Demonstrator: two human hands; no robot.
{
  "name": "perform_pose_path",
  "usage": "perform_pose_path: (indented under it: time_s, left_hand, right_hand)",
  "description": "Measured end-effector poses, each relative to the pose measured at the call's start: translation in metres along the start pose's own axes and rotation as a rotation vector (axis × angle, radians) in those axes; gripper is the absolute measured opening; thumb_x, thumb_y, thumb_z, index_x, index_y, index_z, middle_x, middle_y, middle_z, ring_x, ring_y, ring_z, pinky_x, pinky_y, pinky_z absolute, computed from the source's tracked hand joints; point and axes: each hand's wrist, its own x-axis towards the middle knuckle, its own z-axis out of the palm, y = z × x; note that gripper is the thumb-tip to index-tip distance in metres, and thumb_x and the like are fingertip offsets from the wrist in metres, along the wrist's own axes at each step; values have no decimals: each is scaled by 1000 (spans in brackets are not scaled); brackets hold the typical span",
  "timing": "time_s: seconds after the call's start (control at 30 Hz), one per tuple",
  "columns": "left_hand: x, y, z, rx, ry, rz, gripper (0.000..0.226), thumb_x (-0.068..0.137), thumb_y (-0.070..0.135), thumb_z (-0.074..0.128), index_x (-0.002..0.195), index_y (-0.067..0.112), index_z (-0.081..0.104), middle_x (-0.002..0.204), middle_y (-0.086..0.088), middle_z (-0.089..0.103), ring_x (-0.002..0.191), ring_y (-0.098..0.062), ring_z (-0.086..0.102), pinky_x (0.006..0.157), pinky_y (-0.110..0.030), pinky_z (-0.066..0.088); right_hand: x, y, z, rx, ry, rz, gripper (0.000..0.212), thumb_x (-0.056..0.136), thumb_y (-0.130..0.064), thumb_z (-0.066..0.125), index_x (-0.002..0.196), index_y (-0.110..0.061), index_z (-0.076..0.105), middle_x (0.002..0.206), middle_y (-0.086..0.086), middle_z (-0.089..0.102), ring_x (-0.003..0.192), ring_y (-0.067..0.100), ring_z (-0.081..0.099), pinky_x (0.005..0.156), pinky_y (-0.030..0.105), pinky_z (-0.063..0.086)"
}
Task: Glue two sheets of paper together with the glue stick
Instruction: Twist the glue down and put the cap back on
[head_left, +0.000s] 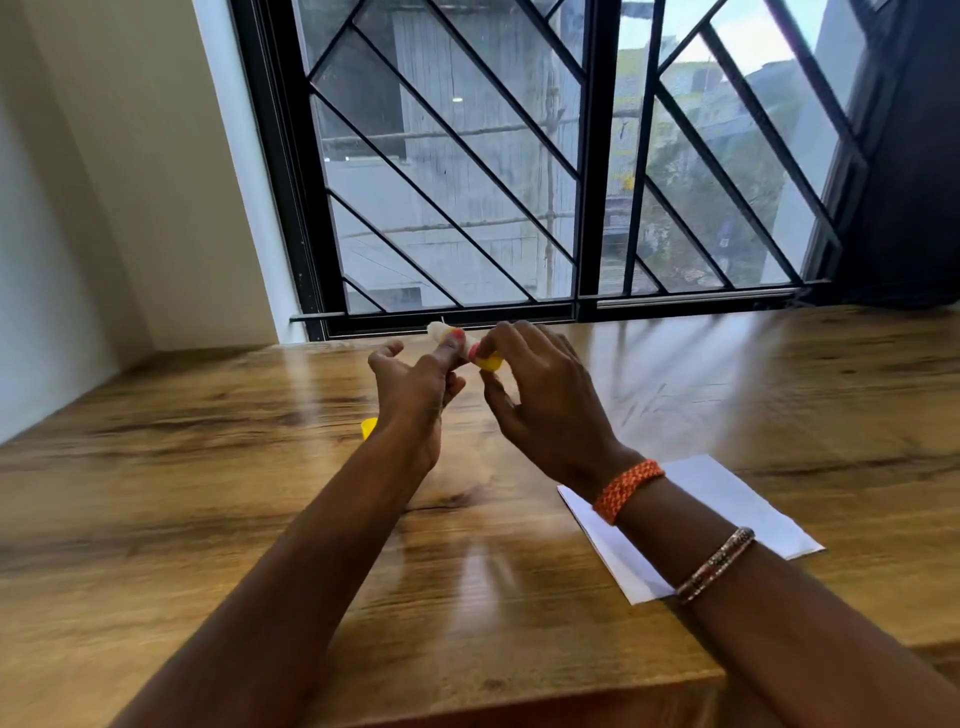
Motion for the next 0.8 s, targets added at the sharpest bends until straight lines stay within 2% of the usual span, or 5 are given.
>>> perform_pose_path:
  time_s: [0.1,0.3,0.43,0.6,0.8]
  left_hand:
    - [-6,2,1,-11,-58,38,65,85,8,63,135,26,25,120,-19,58,93,-19,61,89,-35,47]
    - [-7,1,-2,-16,-129,49,51,87,8,61,125,29,35,98,-8,61,86,-16,60,85,-37,51]
    - [-6,0,-2,-25,-100,41,44,87,10,61,120,24,36,92,-7,61,79,-11,58,81,-32,51]
    - [-5,-2,-1,12,-69,93,52,86,8,62,128,27,37,119,-18,60,82,-15,63,79,-31,52]
    - [-6,-2,-1,-33,-88,97,64,87,2,59,137,30,30,132,-21,52,98,-23,59,79,-29,53]
  right_hand:
    - [0,1,-1,313,4,273,30,78,-10,70,102,-9,51,79,4,61,67,13,56,57,22,46]
    - [0,-7,6,710,2,621,18,87,-23,65,93,-20,48,76,15,66,68,25,64,58,35,53]
    - [0,-9,4,527,36,441,16,88,-21,64,90,-11,51,75,2,61,69,10,59,57,20,51]
    - [-3,-7,2,-140,14,58,19,82,-14,66,98,-11,55,84,5,64,81,22,54,70,33,43]
    - [-2,-9,2,321,14,484,24,88,-34,62,99,-14,51,73,-1,66,67,13,63,62,31,51]
